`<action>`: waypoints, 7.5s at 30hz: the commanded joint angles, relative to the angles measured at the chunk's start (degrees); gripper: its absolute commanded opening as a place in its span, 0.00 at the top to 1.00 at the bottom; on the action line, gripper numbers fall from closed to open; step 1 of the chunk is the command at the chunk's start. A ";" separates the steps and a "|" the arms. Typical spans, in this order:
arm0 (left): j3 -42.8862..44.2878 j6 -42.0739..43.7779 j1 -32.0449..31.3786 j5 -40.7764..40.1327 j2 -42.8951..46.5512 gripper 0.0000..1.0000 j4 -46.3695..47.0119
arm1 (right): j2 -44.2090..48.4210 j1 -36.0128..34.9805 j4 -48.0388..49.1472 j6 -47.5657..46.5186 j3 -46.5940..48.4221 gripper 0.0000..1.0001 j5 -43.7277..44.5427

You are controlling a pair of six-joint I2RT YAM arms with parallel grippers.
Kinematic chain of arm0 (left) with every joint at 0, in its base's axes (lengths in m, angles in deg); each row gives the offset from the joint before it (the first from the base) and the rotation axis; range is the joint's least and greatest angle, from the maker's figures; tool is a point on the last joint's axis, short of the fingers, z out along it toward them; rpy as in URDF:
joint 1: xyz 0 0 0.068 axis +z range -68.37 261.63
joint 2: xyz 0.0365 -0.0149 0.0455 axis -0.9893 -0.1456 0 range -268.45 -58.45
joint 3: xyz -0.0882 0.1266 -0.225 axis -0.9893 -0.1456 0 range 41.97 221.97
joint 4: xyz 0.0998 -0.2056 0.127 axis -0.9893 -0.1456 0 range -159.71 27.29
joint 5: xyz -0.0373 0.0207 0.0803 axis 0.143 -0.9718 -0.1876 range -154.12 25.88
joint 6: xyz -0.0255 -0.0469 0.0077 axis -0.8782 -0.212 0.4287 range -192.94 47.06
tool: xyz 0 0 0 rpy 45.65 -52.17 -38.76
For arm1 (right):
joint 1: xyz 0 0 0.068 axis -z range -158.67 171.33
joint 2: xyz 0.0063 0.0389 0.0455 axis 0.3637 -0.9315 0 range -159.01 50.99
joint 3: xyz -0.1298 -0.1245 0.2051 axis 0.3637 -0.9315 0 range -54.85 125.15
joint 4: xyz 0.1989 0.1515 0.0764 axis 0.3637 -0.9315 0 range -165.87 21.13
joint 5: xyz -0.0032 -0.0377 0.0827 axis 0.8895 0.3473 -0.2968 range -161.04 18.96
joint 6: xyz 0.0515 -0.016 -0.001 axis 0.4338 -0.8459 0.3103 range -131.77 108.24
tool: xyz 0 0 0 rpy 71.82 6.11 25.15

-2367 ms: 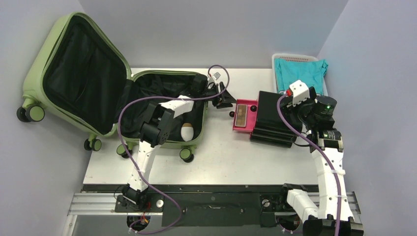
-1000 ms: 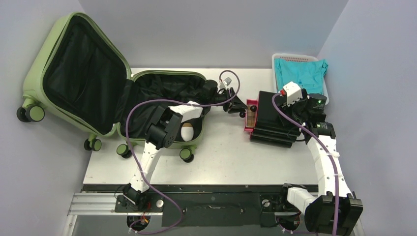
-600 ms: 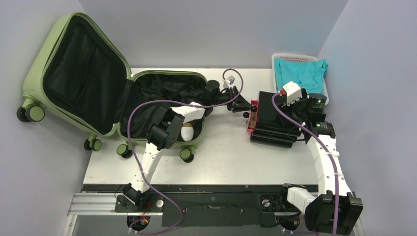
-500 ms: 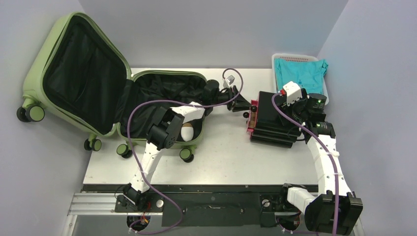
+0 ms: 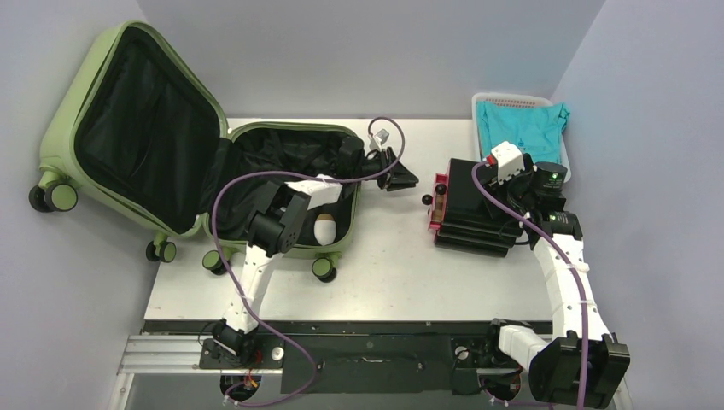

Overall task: Open, take out, and arrange the luggage
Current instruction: Close the drawer of the storage box, then move the storage box to the center of the board, then open the drawer in the storage box.

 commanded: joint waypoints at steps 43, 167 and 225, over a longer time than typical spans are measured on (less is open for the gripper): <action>0.00 0.86 -5.38 1.51 -3.72 0.39 0.84 | 0.40 0.40 -4.51 -2.60 -1.52 0.25 0.34; -5.69 -1.82 -14.77 -7.14 -6.64 0.56 9.08 | 9.32 1.64 -1.28 5.66 6.07 0.26 9.99; 9.91 -1.47 -16.94 -8.62 -17.09 0.76 0.37 | 0.81 4.24 3.93 7.92 -4.89 0.30 6.04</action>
